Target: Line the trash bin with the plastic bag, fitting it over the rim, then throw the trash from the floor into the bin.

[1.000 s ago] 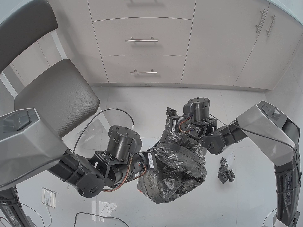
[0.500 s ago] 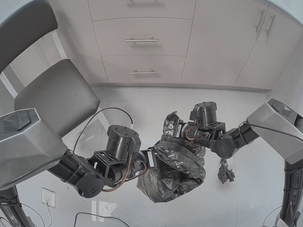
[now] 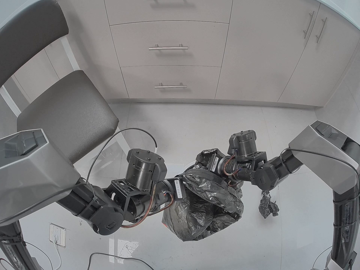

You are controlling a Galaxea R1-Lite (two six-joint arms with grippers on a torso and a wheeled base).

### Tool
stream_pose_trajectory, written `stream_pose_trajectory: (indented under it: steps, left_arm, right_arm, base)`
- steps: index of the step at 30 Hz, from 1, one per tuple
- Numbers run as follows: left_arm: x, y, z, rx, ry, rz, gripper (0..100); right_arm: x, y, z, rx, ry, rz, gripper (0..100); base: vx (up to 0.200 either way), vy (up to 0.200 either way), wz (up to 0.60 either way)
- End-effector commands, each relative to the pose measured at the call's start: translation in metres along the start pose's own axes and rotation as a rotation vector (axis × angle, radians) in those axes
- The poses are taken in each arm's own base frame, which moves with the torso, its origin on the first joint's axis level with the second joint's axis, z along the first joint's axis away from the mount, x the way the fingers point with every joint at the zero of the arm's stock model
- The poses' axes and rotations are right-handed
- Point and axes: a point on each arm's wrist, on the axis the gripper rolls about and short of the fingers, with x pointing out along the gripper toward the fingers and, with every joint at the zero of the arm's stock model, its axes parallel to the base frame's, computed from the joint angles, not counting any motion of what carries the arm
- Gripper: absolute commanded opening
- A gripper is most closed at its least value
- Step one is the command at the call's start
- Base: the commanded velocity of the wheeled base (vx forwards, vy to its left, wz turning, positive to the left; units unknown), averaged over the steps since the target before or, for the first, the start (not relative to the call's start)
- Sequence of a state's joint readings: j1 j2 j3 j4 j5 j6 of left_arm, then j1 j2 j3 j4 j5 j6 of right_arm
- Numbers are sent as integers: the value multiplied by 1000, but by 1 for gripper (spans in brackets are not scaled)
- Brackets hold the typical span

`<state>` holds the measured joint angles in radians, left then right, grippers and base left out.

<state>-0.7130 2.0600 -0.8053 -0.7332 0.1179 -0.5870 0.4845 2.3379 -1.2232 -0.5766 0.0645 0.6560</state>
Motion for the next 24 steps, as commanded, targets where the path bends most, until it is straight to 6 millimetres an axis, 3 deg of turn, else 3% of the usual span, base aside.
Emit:
stream_pose_trajectory:
  steps: [1, 9, 24]
  left_arm:
    - [2, 1, -1, 1, 5, 3, 0]
    - [2, 3, -1, -2, 5, 10, 0]
    - [4, 5, -2, -2, 10, 14, 0]
  right_arm:
    - [21, -25, -13, 18, 39, -54, 0]
    - [47, -49, -28, 20, 72, -98, 0]
    - [67, -37, -18, -44, 164, -116, 0]
  base:
    - [0, 0, 0]
    - [0, 0, 0]
    - [0, 0, 0]
